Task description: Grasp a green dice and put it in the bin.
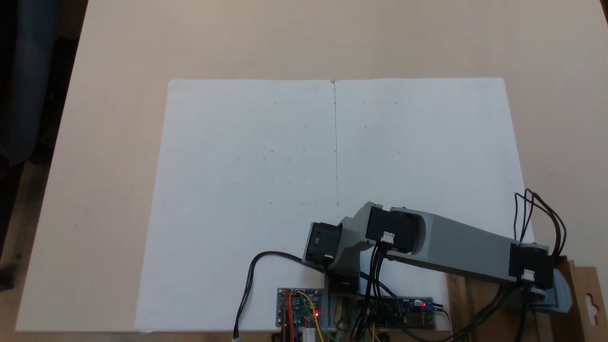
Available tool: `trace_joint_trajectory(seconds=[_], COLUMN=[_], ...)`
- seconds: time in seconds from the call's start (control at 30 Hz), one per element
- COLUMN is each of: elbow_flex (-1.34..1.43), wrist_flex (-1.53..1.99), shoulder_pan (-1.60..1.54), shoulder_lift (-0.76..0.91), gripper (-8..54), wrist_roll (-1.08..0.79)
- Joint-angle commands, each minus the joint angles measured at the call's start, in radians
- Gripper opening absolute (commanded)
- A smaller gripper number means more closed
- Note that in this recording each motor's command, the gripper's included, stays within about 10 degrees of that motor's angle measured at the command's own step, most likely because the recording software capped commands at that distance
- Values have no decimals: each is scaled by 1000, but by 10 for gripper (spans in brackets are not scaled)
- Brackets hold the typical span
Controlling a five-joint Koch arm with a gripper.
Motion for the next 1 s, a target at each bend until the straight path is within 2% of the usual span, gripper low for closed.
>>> trace_joint_trajectory(seconds=[0.0,0.17,0.27,0.6,0.97], elbow_flex=[-123,-270,-298,-199,156], wrist_flex=[-61,-61,-78,-75,-167], shoulder_pan=[-28,-170,-410,-953,-1534], shoulder_lift=[86,169,245,304,540], gripper=[420,415,416,418,417], wrist_roll=[165,340,449,430,206])
